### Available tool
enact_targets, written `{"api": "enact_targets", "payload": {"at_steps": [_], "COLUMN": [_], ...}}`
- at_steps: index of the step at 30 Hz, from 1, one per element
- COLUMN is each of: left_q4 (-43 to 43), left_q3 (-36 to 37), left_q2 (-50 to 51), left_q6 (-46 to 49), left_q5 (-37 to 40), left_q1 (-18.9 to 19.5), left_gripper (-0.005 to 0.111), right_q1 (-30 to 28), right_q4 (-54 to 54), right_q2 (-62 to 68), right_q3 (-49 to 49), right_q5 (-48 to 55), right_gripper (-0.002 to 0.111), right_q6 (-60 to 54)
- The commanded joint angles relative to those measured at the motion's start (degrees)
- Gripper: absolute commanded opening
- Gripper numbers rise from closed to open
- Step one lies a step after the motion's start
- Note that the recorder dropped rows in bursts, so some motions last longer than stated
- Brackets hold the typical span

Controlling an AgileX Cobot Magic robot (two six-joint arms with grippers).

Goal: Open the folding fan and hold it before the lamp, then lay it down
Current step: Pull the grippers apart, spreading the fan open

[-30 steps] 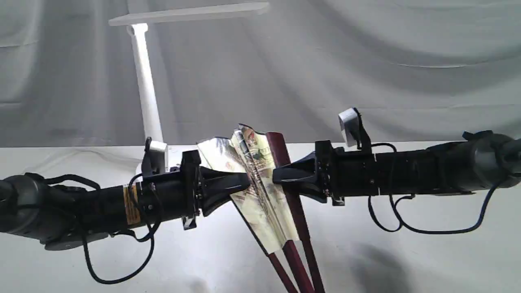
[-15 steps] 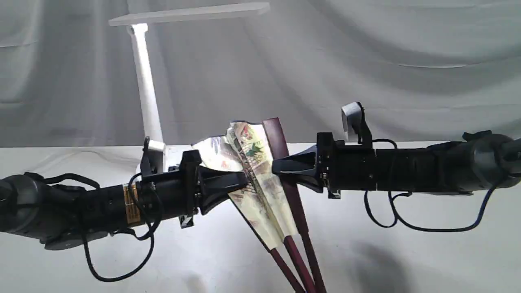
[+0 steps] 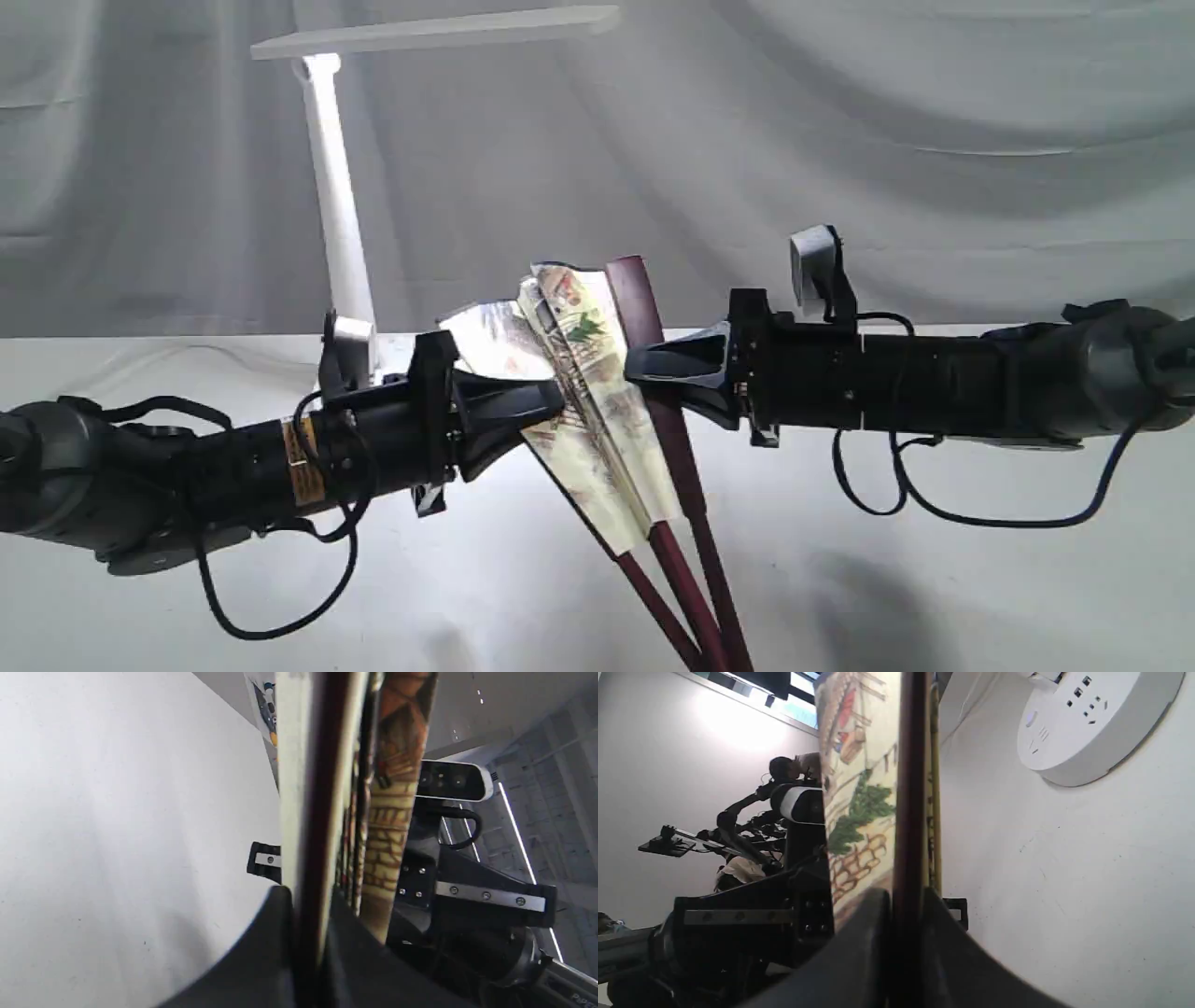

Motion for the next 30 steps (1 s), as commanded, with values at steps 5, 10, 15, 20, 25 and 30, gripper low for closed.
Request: {"api": "enact_targets", "payload": {"at_steps": [5, 10, 15, 20, 25, 30], "left_q4": [-2.2, -1.8, -2.3, -3.3, -5.2, -7.3], "left_q3": [-0.2, -0.2, -0.2, -2.8, -5.2, -5.2], "left_q2": [-0.5, -0.5, -0.5, 0.5, 2.9, 4.3], "left_q6": [-5.2, -7.3, -7.3, -7.4, -8.9, -10.4], "left_q5": [1.4, 4.5, 4.4, 3.8, 3.9, 3.7], "left_q1": [-0.2, -0.2, -0.8, -2.9, -4.6, -4.8], "left_gripper": [0.0, 0.0, 0.0, 0.0, 0.0, 0.0], "right_q1": [-0.6, -3.2, -5.5, -5.8, -6.7, -9.8], "right_q4": [-0.4, -2.4, -5.4, -4.8, -5.3, -7.3], "right_q2": [-0.3, -0.3, -0.3, -0.3, -0.3, -0.3], "right_q3": [-0.3, -0.3, 0.2, 2.1, 2.1, 2.1], "right_q5": [-1.7, -0.6, -0.6, -0.6, -0.6, -0.6], "right_gripper": [0.0, 0.0, 0.0, 0.0, 0.0, 0.0], "right_q6": [5.4, 7.2, 9.4, 9.3, 9.0, 9.4]}}
